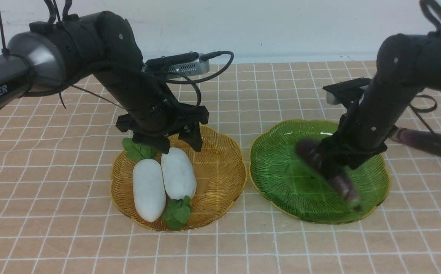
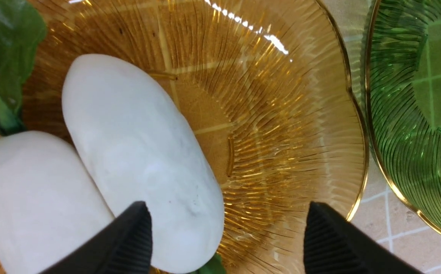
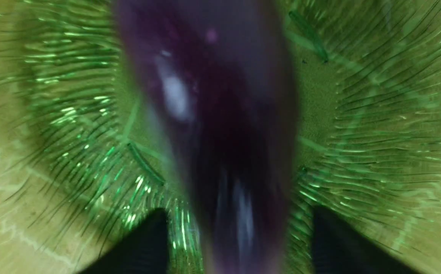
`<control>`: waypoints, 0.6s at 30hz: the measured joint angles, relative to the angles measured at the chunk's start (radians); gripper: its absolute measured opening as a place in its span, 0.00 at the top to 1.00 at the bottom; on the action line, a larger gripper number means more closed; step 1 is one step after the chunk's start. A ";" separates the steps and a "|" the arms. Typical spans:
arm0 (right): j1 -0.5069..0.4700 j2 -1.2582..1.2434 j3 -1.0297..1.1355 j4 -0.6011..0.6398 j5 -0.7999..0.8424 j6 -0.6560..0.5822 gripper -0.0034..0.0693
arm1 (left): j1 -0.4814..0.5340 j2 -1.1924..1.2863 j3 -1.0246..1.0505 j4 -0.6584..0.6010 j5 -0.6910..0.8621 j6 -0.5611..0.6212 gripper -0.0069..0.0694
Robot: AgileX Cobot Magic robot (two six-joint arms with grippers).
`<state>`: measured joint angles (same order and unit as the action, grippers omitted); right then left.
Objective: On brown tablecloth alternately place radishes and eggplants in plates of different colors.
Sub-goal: 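Put the eggplants into the green plate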
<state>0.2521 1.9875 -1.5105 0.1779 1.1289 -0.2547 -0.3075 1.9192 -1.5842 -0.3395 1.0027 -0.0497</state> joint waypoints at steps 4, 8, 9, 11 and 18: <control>0.002 0.008 -0.069 -0.083 0.055 0.024 0.08 | 0.000 0.000 0.000 0.000 0.000 -0.001 0.31; -0.027 0.008 -0.153 -0.281 0.088 0.099 0.01 | 0.000 0.000 0.000 0.000 0.000 -0.001 0.33; -0.054 0.008 -0.166 -0.340 0.088 0.117 0.01 | 0.000 0.000 0.000 0.000 0.000 -0.001 0.34; -0.117 0.009 -0.174 -0.426 0.078 0.130 0.01 | 0.000 0.000 0.000 0.001 -0.007 -0.001 0.36; -0.260 0.096 -0.181 -0.446 0.010 0.004 0.08 | 0.000 0.000 0.000 0.001 -0.012 -0.001 0.36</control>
<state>-0.0082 2.0838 -1.6912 -0.2682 1.1387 -0.2503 -0.3075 1.9192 -1.5842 -0.3386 0.9902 -0.0506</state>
